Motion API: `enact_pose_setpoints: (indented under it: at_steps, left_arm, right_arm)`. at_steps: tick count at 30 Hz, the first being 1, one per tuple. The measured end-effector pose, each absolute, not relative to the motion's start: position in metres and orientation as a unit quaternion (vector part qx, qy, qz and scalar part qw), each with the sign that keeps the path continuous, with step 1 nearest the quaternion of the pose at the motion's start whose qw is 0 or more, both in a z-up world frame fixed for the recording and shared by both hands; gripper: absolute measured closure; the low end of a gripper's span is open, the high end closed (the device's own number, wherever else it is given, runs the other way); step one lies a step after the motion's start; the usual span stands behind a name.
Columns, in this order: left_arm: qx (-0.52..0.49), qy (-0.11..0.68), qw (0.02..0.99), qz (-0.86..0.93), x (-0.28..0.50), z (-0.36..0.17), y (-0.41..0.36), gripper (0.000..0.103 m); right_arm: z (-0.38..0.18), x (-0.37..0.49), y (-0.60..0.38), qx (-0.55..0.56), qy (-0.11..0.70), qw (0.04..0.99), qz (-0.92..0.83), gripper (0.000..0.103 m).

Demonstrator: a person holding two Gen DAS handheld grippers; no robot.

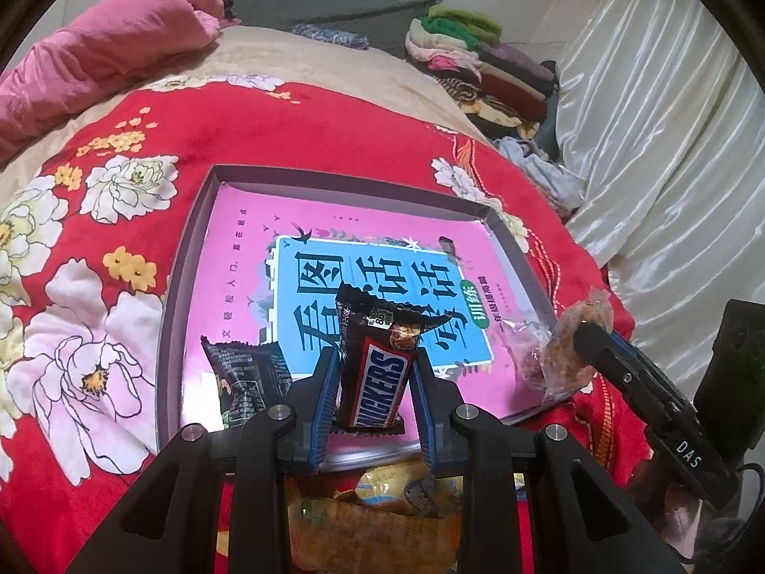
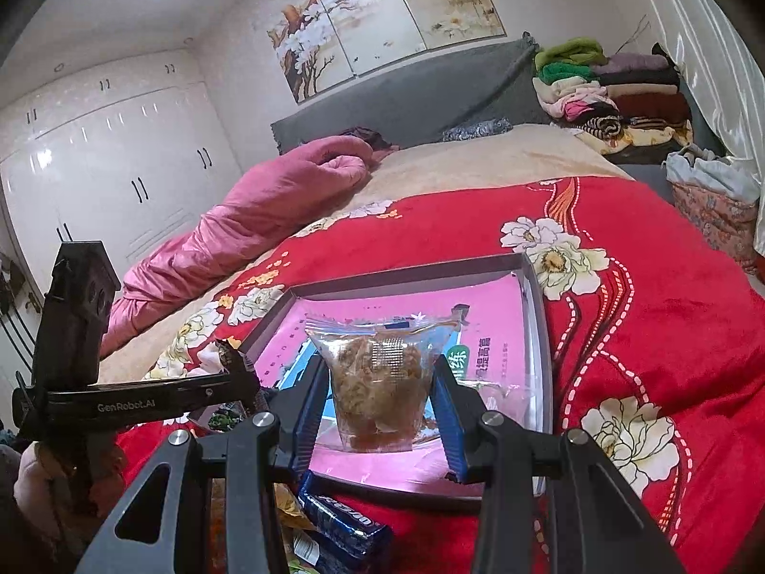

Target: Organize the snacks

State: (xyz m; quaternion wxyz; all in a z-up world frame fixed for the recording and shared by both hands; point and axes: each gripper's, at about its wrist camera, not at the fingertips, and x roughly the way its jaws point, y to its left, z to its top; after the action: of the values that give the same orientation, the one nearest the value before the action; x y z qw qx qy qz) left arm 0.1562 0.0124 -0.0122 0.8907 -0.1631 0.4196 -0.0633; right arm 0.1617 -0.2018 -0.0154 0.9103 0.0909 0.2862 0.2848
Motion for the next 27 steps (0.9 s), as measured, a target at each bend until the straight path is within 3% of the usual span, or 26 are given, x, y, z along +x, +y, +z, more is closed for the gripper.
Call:
enact_pose_setpoints:
  at_steps: [27]
  left_arm:
    - [-0.15,0.456,0.875,-0.057,0.164,-0.031,0.008,0.072]
  right_arm:
    - [-0.038,0.175,-0.188,0.07,0.345,0.893,0.28,0.06]
